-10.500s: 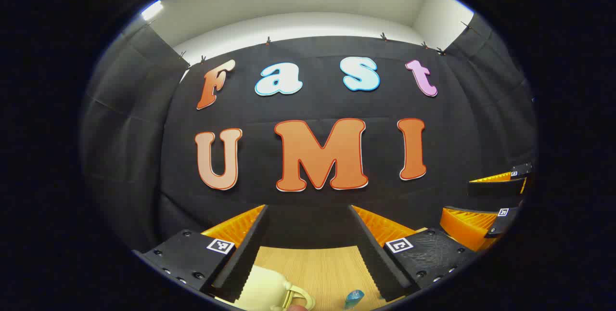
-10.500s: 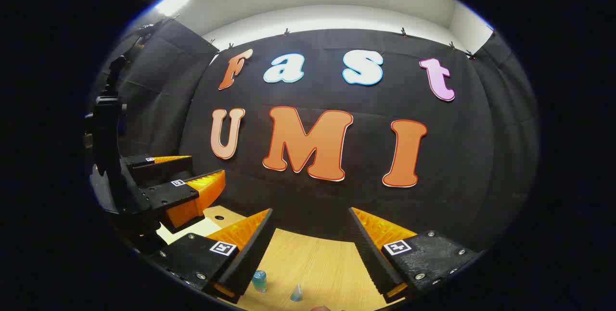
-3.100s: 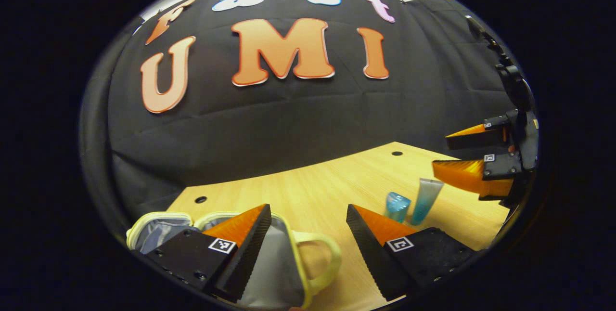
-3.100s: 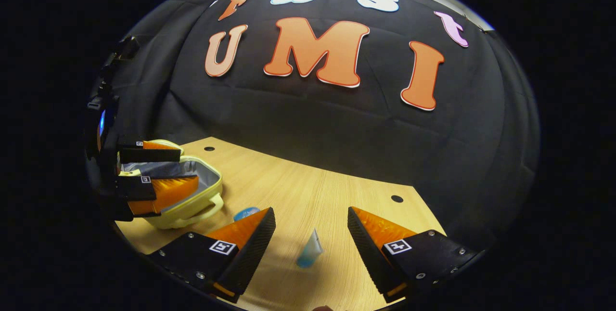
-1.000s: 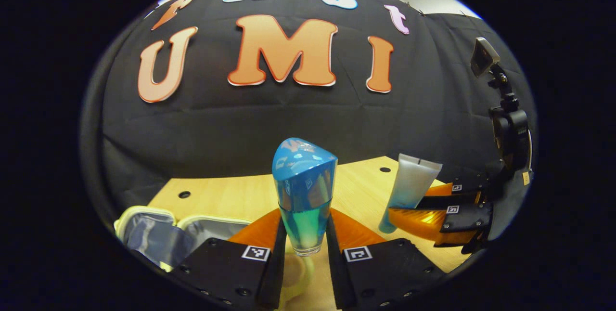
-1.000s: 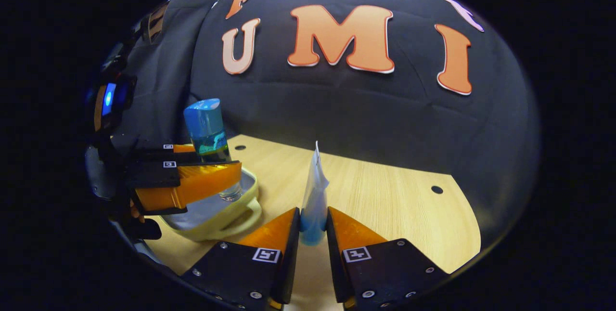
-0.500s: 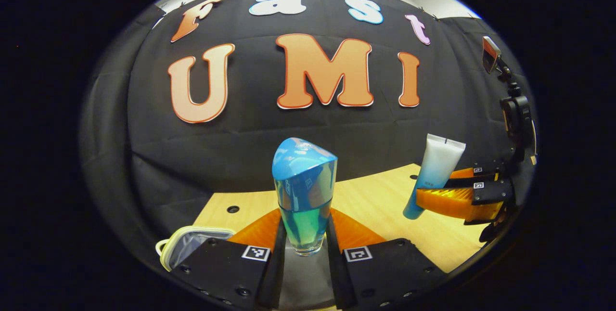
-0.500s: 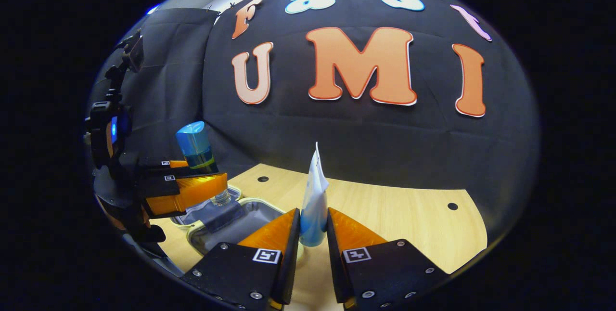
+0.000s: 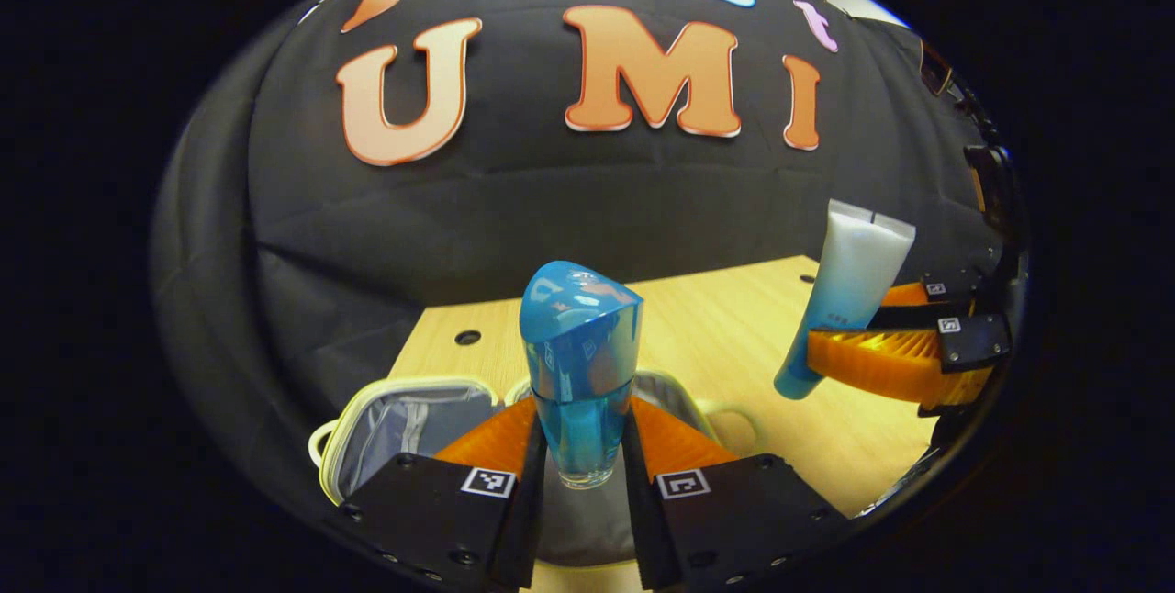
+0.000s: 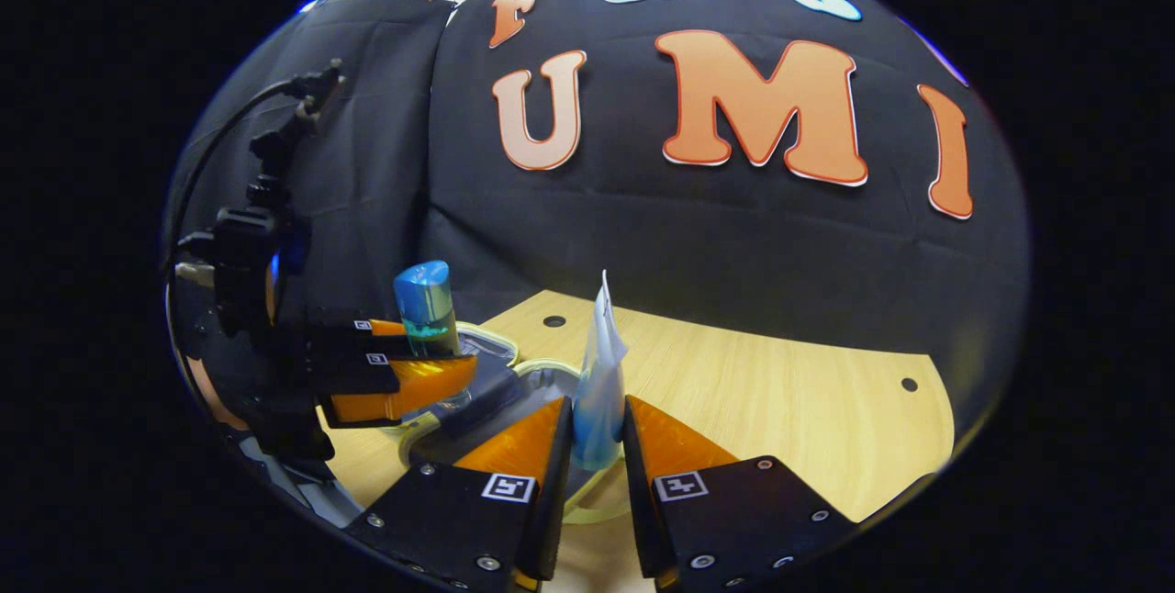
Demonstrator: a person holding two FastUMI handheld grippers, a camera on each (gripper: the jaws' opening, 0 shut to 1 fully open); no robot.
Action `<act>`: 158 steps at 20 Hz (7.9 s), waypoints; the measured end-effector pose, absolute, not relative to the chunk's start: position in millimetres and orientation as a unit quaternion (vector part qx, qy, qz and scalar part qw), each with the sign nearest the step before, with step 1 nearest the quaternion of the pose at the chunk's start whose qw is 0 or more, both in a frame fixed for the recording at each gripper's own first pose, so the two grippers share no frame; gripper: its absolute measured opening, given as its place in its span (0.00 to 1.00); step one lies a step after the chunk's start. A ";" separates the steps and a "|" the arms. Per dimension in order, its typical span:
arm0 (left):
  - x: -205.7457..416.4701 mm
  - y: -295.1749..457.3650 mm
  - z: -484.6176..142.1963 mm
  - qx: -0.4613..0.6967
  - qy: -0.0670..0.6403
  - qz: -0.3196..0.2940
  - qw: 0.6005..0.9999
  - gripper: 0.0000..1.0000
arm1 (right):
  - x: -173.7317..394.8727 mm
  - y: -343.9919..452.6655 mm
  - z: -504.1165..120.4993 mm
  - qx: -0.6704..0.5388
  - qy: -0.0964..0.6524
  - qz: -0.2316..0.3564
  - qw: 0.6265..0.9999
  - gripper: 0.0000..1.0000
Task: First open the suitcase, pack the skin care products into it, and then close the suitcase.
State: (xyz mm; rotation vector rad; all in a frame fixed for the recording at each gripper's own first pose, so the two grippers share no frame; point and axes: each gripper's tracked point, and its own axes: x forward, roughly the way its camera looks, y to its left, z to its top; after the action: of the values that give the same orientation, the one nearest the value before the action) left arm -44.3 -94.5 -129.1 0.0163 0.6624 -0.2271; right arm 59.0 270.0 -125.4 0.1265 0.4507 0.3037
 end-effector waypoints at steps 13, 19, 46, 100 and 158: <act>-60.9 -81.9 -248.7 0.025 0.464 -0.149 0.873 0.41 | 55.4 309.2 -184.6 0.069 0.280 0.158 0.944 0.33; -59.9 -84.8 -288.4 0.032 0.513 -0.149 0.844 0.42 | 52.5 310.8 -205.6 0.084 0.301 0.148 0.938 0.33; -25.9 47.1 -198.5 0.036 0.362 0.045 0.931 0.81 | 61.9 344.9 -287.3 0.163 0.449 0.133 0.868 0.34; -6.3 257.5 -117.3 -0.264 0.281 0.069 0.920 0.11 | 42.2 78.4 -127.1 0.075 0.287 -0.112 0.948 0.96; -67.2 -266.3 -166.1 0.019 0.428 -0.181 0.885 0.11 | 39.4 -68.0 -165.6 0.115 0.246 -0.014 0.962 0.96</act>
State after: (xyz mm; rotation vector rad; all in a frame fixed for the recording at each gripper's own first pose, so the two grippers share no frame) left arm -67.2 -266.3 -166.1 0.0387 0.8898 -0.3768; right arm 39.4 -68.0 -165.6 0.2335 0.4982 -0.0282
